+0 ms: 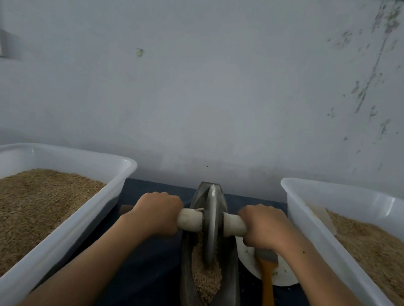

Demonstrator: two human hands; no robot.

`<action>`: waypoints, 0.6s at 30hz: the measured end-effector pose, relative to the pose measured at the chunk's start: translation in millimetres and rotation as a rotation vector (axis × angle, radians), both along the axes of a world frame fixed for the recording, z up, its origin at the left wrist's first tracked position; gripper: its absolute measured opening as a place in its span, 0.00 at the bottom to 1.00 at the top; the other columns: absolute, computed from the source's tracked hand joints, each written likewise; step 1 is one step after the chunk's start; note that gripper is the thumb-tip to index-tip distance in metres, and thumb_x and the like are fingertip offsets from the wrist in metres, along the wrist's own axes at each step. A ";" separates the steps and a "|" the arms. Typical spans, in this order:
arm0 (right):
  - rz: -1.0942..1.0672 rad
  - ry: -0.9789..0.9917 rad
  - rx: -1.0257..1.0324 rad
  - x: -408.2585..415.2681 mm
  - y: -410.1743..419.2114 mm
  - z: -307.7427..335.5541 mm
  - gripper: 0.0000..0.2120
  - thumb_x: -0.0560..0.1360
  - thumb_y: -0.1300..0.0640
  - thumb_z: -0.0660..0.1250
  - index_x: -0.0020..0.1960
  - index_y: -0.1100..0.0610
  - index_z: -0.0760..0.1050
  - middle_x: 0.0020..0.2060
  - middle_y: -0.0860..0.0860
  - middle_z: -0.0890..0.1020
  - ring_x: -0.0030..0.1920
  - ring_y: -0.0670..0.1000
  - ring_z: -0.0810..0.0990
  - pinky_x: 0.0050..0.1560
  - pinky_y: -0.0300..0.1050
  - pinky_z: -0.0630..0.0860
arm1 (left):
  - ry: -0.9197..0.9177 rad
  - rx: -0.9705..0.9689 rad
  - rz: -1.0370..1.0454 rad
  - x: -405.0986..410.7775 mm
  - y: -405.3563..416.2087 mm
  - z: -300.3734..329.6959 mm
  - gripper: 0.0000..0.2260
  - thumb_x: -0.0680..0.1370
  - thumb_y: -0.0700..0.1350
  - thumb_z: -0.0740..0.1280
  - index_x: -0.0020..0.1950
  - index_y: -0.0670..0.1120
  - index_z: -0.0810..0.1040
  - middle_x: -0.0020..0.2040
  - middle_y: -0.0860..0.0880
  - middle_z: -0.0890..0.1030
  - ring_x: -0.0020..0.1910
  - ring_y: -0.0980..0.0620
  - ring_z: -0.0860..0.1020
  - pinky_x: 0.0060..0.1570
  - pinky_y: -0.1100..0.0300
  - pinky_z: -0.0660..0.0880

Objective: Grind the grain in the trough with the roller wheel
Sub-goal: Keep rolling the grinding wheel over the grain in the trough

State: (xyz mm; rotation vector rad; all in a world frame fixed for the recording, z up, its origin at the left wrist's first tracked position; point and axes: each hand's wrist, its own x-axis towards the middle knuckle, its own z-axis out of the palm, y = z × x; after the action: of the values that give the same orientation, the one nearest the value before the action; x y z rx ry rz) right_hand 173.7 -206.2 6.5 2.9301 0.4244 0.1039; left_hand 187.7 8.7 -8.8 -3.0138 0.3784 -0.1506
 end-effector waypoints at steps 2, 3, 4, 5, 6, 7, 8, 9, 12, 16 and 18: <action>-0.022 0.138 -0.003 -3.9 0.8 6.1 0.14 0.72 0.56 0.69 0.56 0.53 0.75 0.46 0.50 0.79 0.44 0.50 0.78 0.40 0.42 0.70 | 0.140 -0.009 0.001 -1.7 1.7 3.9 0.17 0.71 0.49 0.71 0.58 0.48 0.75 0.50 0.49 0.80 0.46 0.51 0.77 0.43 0.58 0.70; -0.037 0.199 0.012 -5.6 0.6 8.0 0.14 0.71 0.56 0.70 0.57 0.54 0.75 0.46 0.50 0.80 0.45 0.50 0.78 0.40 0.42 0.72 | 0.193 -0.011 0.002 -2.1 1.8 5.1 0.18 0.70 0.49 0.72 0.58 0.47 0.75 0.50 0.49 0.80 0.46 0.50 0.78 0.43 0.58 0.71; -0.053 0.248 0.028 -6.8 0.2 9.1 0.15 0.71 0.57 0.70 0.57 0.54 0.76 0.47 0.51 0.81 0.46 0.51 0.80 0.42 0.42 0.74 | 0.233 -0.016 0.004 -2.3 1.5 5.8 0.18 0.70 0.48 0.72 0.58 0.47 0.76 0.50 0.48 0.81 0.47 0.50 0.79 0.43 0.58 0.71; -0.064 0.278 0.038 -7.9 0.0 9.4 0.15 0.71 0.57 0.70 0.57 0.55 0.76 0.48 0.52 0.82 0.47 0.51 0.81 0.43 0.43 0.75 | 0.255 -0.021 0.006 -2.5 1.1 6.1 0.18 0.70 0.48 0.72 0.58 0.46 0.76 0.49 0.48 0.81 0.46 0.50 0.79 0.43 0.58 0.72; -0.070 0.291 0.043 -7.9 -0.2 9.1 0.14 0.71 0.58 0.70 0.56 0.55 0.77 0.48 0.52 0.82 0.47 0.52 0.82 0.42 0.42 0.75 | 0.253 -0.022 0.009 -3.0 0.5 6.1 0.18 0.70 0.49 0.72 0.57 0.46 0.76 0.48 0.49 0.81 0.45 0.51 0.79 0.43 0.58 0.73; -0.072 0.285 0.045 -7.4 -0.1 8.6 0.12 0.71 0.58 0.70 0.55 0.55 0.77 0.46 0.52 0.82 0.46 0.51 0.82 0.41 0.42 0.74 | 0.225 -0.018 0.014 -3.4 -0.4 6.0 0.18 0.70 0.49 0.72 0.57 0.47 0.75 0.47 0.50 0.80 0.44 0.51 0.77 0.43 0.58 0.72; -0.069 0.263 0.046 -6.8 0.0 7.9 0.11 0.71 0.58 0.70 0.53 0.55 0.77 0.44 0.51 0.82 0.45 0.51 0.81 0.39 0.41 0.73 | 0.176 -0.010 0.021 -3.6 -1.1 5.5 0.18 0.70 0.50 0.72 0.57 0.47 0.75 0.47 0.51 0.79 0.43 0.52 0.75 0.42 0.58 0.70; -0.061 0.220 0.043 -5.9 0.5 6.7 0.09 0.71 0.57 0.70 0.51 0.54 0.76 0.43 0.50 0.80 0.43 0.50 0.80 0.37 0.41 0.72 | 0.113 -0.002 0.031 -3.3 -1.9 4.3 0.17 0.71 0.50 0.71 0.57 0.48 0.75 0.47 0.51 0.78 0.42 0.52 0.74 0.42 0.57 0.69; -0.021 -0.035 0.030 0.4 1.4 -2.5 0.07 0.73 0.57 0.67 0.52 0.51 0.73 0.45 0.50 0.79 0.45 0.51 0.78 0.40 0.43 0.68 | -0.106 -0.008 0.051 0.0 -4.8 -2.9 0.12 0.73 0.49 0.67 0.55 0.49 0.75 0.49 0.50 0.79 0.45 0.50 0.76 0.41 0.57 0.67; -0.007 -0.212 0.119 4.8 0.9 -14.7 0.06 0.75 0.56 0.64 0.51 0.49 0.72 0.47 0.49 0.80 0.47 0.52 0.78 0.41 0.43 0.65 | -0.307 -0.047 0.057 -0.3 -9.5 -12.1 0.06 0.76 0.48 0.64 0.52 0.51 0.73 0.49 0.50 0.79 0.48 0.49 0.77 0.40 0.58 0.65; -0.003 -0.185 0.111 4.2 -0.2 -13.7 0.07 0.75 0.56 0.65 0.52 0.49 0.73 0.48 0.49 0.81 0.47 0.52 0.78 0.42 0.43 0.66 | -0.289 -0.034 0.041 0.8 -8.1 -11.6 0.07 0.76 0.47 0.65 0.53 0.50 0.73 0.50 0.50 0.79 0.48 0.49 0.77 0.41 0.58 0.65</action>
State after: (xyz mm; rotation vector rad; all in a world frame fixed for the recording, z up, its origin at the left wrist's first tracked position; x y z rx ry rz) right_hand 177.9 -206.3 -7.2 2.9926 0.3971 0.4070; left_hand 188.5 0.6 -20.4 -2.9671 0.2881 -0.5860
